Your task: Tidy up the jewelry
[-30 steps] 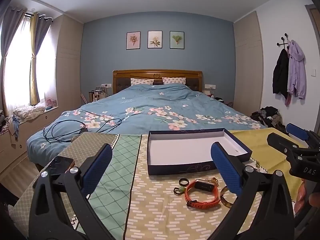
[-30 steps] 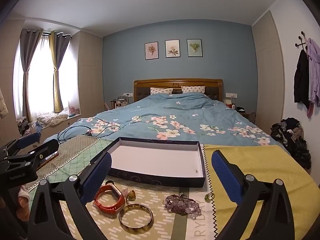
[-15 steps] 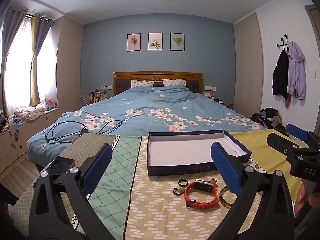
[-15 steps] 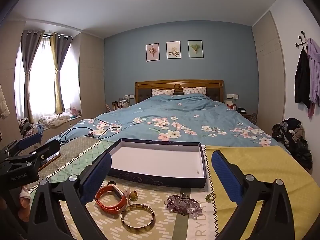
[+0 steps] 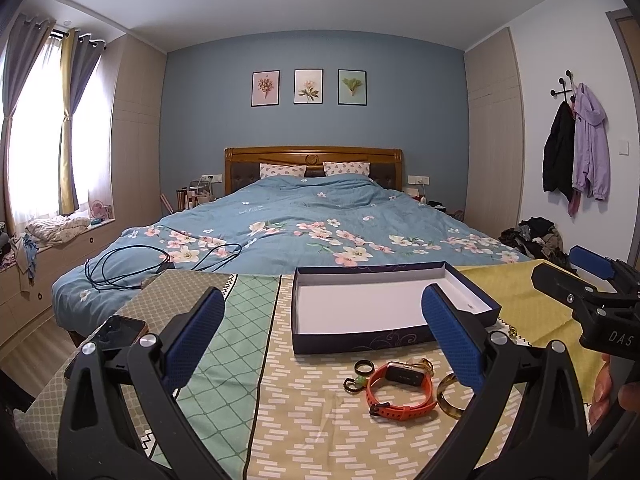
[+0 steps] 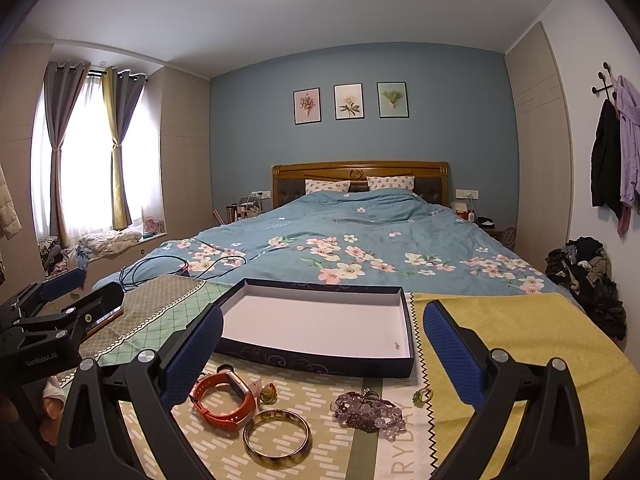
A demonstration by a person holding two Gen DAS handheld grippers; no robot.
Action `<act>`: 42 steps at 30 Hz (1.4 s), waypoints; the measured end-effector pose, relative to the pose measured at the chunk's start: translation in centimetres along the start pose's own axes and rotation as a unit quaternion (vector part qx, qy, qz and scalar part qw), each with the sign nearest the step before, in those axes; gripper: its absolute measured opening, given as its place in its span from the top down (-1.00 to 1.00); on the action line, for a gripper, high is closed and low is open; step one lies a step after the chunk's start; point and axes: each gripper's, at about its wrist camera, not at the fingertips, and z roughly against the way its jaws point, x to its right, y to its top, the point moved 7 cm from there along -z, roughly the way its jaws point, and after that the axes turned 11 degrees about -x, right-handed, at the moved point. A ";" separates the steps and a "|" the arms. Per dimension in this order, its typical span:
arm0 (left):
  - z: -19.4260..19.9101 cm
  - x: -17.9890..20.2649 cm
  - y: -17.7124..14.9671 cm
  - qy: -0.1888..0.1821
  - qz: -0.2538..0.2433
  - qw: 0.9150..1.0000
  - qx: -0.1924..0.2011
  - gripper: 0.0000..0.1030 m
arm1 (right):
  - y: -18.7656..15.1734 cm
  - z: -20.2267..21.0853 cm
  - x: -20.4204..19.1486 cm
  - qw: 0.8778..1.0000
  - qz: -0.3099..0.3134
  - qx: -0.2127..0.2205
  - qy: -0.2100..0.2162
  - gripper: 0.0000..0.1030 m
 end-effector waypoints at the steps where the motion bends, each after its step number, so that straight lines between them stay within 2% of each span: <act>1: 0.1 0.0 0.0 0.000 -0.001 1.000 0.001 -0.89 | 0.0 -0.1 -0.1 1.000 0.000 -0.001 0.001 -0.88; 42: 0.0 0.2 -0.3 0.001 -0.004 1.000 0.009 -0.89 | -0.3 0.0 0.3 1.000 -0.009 -0.003 0.002 -0.88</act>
